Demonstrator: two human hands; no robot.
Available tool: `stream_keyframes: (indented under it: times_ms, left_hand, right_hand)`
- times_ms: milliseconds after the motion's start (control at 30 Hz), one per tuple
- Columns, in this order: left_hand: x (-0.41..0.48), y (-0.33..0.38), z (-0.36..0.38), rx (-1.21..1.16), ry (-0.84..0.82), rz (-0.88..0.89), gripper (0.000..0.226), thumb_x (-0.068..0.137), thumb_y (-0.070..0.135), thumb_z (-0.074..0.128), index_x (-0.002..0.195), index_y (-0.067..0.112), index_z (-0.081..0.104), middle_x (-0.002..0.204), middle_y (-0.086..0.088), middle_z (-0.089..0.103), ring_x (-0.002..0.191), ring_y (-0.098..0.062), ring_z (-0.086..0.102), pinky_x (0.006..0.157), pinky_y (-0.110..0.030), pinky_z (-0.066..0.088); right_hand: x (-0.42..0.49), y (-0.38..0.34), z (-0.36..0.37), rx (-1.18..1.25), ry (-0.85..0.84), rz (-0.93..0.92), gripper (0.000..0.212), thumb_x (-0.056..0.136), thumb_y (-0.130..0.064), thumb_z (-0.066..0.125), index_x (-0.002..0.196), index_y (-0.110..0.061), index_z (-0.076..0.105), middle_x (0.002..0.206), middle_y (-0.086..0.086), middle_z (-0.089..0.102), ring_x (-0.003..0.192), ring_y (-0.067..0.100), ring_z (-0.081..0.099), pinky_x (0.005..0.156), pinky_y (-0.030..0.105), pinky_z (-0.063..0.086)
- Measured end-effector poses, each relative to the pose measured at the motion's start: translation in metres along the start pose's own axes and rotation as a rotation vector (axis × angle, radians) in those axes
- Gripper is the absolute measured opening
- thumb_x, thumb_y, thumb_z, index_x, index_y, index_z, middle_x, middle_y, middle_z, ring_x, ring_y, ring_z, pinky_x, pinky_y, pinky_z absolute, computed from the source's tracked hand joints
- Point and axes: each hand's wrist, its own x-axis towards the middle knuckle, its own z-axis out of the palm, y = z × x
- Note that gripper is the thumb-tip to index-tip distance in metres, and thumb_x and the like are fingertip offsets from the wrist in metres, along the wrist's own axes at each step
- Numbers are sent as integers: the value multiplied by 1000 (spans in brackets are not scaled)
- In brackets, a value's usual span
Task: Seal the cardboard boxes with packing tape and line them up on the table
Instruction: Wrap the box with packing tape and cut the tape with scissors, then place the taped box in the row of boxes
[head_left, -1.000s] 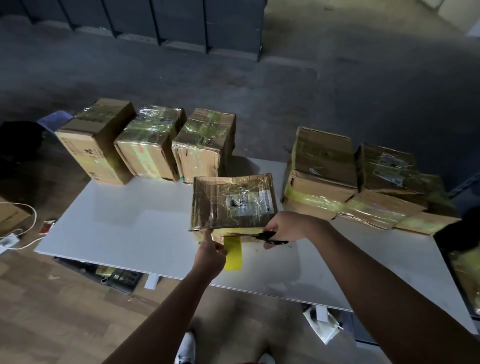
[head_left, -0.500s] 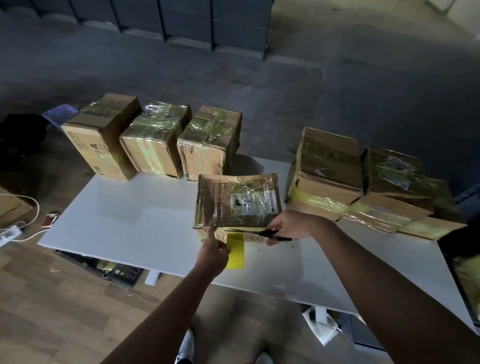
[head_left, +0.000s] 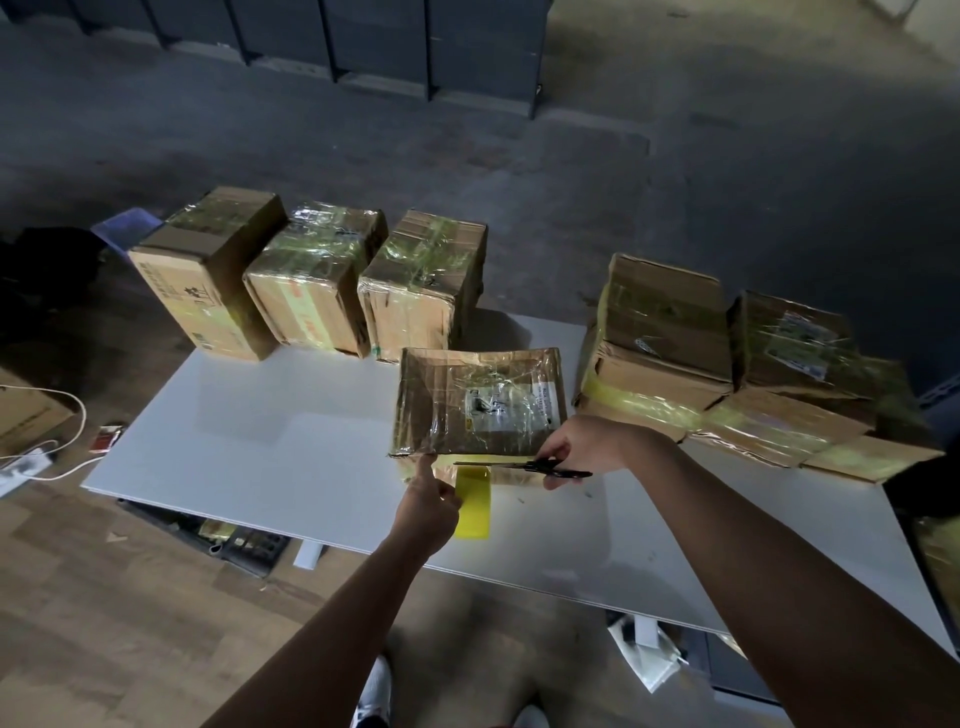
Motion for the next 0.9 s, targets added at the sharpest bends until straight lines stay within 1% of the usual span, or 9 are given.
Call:
stream_keyframes:
  times_ms: [100, 200, 267, 333, 433, 600, 700, 800, 900]
  left_hand:
    - [1, 0, 0, -1, 0, -3, 61, 91, 3, 59, 142, 13, 28, 97, -9, 62, 89, -28, 59, 75, -34, 49]
    - [1, 0, 0, 4, 2, -4, 61, 91, 2, 58, 143, 15, 28, 97, -7, 62, 91, -28, 59, 79, -37, 51]
    - [1, -1, 0, 4, 0, -8, 62, 91, 2, 58, 143, 16, 28, 99, -8, 62, 93, -30, 60, 83, -41, 53]
    - [1, -1, -1, 2, -1, -12, 61, 91, 2, 58, 142, 16, 29, 101, -9, 62, 93, -30, 60, 82, -41, 53]
    - [1, -1, -2, 10, 6, -3, 60, 91, 3, 58, 142, 15, 30, 101, -8, 62, 93, -29, 60, 82, -39, 53]
    - [-3, -5, -3, 48, 3, 26, 61, 90, 1, 57, 142, 19, 30, 91, -8, 64, 84, -26, 60, 74, -33, 49]
    - [-5, -7, -4, 48, 21, 46, 52, 89, -2, 57, 133, 17, 36, 91, -9, 63, 78, -23, 58, 69, -29, 45]
    - [-5, -7, -2, 41, 29, 56, 33, 89, -3, 56, 113, 15, 41, 91, -8, 61, 73, -17, 54, 67, -28, 42]
    - [-4, -9, 1, 56, 26, 69, 22, 90, 0, 56, 101, 13, 41, 96, -5, 57, 83, -21, 54, 73, -27, 40]
  right_hand:
    - [3, 2, 0, 40, -2, 13, 29, 80, -27, 76, 108, -25, 72, 71, -13, 68, 58, 2, 56, 67, 18, 48]
    - [4, 4, 0, 46, -6, 6, 27, 80, -25, 76, 108, -25, 73, 78, -5, 72, 60, 4, 56, 71, 21, 49]
    - [3, 4, 1, 43, 1, 6, 25, 81, -24, 76, 106, -25, 73, 78, -7, 72, 60, 2, 57, 71, 20, 48]
    - [4, 5, 3, 69, 4, 13, 23, 83, -20, 74, 105, -24, 73, 76, -11, 71, 58, 1, 57, 70, 20, 49]
    - [5, 8, 5, 93, -7, 15, 20, 85, -20, 72, 105, -22, 73, 82, -8, 74, 62, 4, 59, 72, 22, 50]
    - [3, 12, 7, 136, -9, 6, 18, 85, -20, 71, 103, -22, 73, 84, -9, 74, 63, 6, 60, 69, 22, 51]
    - [1, 17, 10, 94, -20, 15, 25, 79, -32, 77, 103, -29, 71, 90, -3, 74, 69, 9, 63, 76, 28, 54]
    - [-5, 23, 14, 1, -29, 30, 42, 74, -46, 77, 113, -34, 67, 102, -11, 69, 90, 9, 64, 87, 30, 51]
    - [-13, 30, 18, 34, -18, 46, 49, 74, -52, 76, 118, -35, 63, 103, -18, 66, 95, 4, 60, 85, 24, 48]
